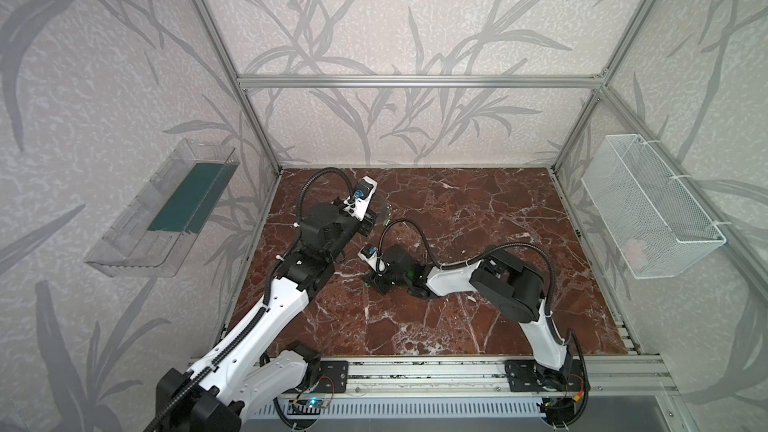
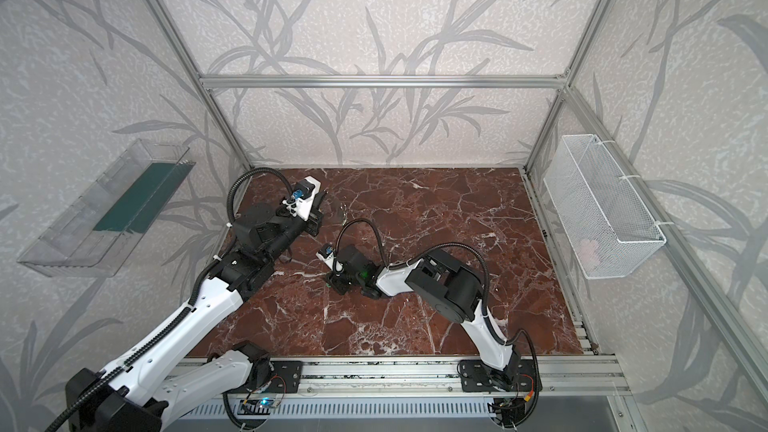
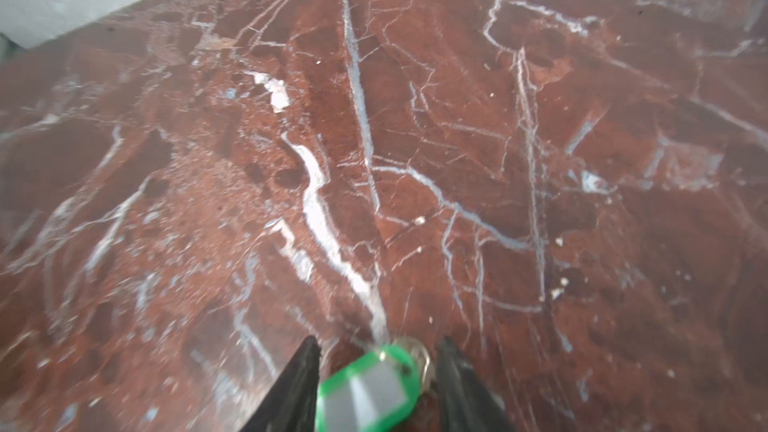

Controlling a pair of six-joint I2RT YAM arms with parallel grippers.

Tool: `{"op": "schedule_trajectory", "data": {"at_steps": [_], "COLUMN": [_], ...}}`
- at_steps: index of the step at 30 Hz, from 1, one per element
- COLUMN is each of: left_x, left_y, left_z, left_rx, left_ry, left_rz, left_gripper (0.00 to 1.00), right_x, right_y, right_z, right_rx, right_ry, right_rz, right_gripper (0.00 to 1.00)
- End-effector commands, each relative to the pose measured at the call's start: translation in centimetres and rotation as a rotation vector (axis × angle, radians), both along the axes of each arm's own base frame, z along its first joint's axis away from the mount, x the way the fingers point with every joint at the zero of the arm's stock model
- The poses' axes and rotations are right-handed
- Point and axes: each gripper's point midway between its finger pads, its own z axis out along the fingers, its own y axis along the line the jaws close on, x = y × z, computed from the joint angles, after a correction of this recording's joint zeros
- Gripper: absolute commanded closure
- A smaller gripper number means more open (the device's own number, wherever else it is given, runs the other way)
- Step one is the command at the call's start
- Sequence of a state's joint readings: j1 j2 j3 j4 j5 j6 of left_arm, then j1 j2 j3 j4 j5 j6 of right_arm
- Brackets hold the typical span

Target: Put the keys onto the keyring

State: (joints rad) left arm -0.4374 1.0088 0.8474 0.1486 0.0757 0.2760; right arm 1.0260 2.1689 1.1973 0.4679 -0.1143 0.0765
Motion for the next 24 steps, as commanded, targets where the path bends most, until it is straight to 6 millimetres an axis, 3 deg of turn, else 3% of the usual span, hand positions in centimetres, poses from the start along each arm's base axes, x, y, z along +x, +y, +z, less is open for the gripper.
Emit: {"op": "schedule_trajectory", "data": {"at_steps": [1,8,14,19,24], "left_x": [-0.4,-0.5,-0.4,-0.2,0.0], "left_y": [0.4,0.4,0.2,-0.2,-1.3], "left_z": [0.4,-0.2,-0.5,-0.7,-1.0], "left_rx": [-0.002,0.005,-0.018,-0.029,-0.034], "left_ry": [-0.017,-0.008,-0.004,0.000,0.009], "left_rz": [0.003,0.006,0.003,-0.012,-0.049], "left_gripper": [1.00,1.00,1.00,1.00,1.00], "right_x": [-0.7,-1.8,-3.3,-5.1,-5.5], "right_y": [0.3,-2.2,-7.0,-11.6,-16.4], "right_z": [-1.3,-2.3,-1.5,-0.6,0.3], "right_rx": [-0.105,-0.244,-0.311,-0.368,-0.466], "right_ry": [-0.061,-0.143,-0.180,-0.174,-0.180], "right_rz": [-0.001,0.011,-0.004,-0.012,-0.078], "right_gripper": [0.54,0.68,0.75,0.74,0.64]}}
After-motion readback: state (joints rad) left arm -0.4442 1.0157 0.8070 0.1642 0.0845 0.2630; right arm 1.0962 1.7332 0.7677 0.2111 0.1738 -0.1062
